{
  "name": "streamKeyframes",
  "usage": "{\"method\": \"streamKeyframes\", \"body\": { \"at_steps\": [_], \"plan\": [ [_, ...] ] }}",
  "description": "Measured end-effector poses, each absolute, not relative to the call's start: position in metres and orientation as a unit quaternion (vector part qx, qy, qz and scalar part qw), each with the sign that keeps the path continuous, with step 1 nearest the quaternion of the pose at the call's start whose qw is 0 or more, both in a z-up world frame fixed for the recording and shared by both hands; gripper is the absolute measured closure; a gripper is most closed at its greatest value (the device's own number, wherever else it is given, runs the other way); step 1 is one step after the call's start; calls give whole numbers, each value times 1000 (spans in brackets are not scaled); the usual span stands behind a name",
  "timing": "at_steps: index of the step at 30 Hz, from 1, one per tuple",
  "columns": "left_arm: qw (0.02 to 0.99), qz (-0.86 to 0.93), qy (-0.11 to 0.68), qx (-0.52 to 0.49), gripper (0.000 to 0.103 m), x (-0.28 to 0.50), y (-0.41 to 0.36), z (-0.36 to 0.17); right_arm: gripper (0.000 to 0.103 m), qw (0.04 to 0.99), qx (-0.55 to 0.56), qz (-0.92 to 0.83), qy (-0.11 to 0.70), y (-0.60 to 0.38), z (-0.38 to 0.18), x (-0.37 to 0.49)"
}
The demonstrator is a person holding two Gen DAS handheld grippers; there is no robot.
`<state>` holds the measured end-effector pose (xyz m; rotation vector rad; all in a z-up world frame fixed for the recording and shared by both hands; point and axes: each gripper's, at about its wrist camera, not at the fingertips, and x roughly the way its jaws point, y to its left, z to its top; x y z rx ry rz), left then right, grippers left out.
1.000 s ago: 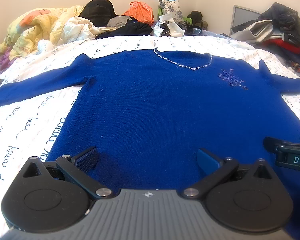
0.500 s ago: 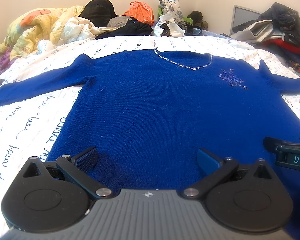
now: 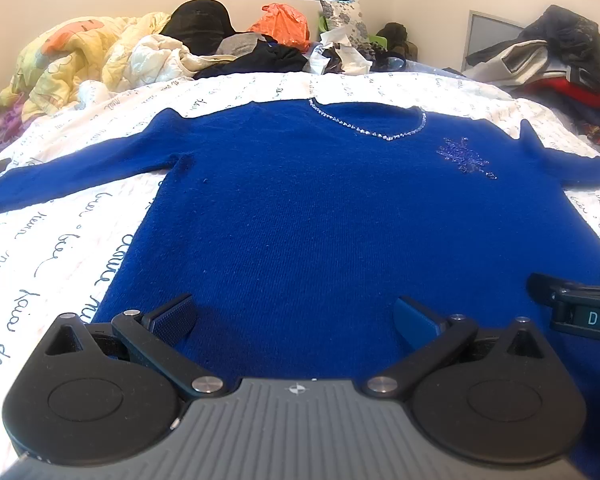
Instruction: Fold small clothes
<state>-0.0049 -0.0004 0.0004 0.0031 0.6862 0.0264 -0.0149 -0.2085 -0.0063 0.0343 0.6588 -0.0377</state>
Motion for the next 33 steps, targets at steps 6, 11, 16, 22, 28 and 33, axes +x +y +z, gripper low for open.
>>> {"method": "streamKeyframes", "body": {
  "at_steps": [6,11,16,22,28,33],
  "plan": [
    [942,13,337,0,0,-5,0,0,0,946,16,-19,324,-208,-6,-15],
    [942,13,337,0,0,-5,0,0,0,946,17,-19,324,-207,-6,-17],
    [941,12,337,0,0,-6,-1,1,0,930,74,58,357,-232,18,-12],
    [942,12,337,0,0,-6,-1,0,0,902,332,138,238,-378,95,8],
    [942,10,336,-1,0,-7,-1,1,0,847,488,-13,208,-558,55,64],
    [942,10,336,-1,0,-7,-1,0,8,797,554,-92,223,-636,-1,107]
  ]
}}
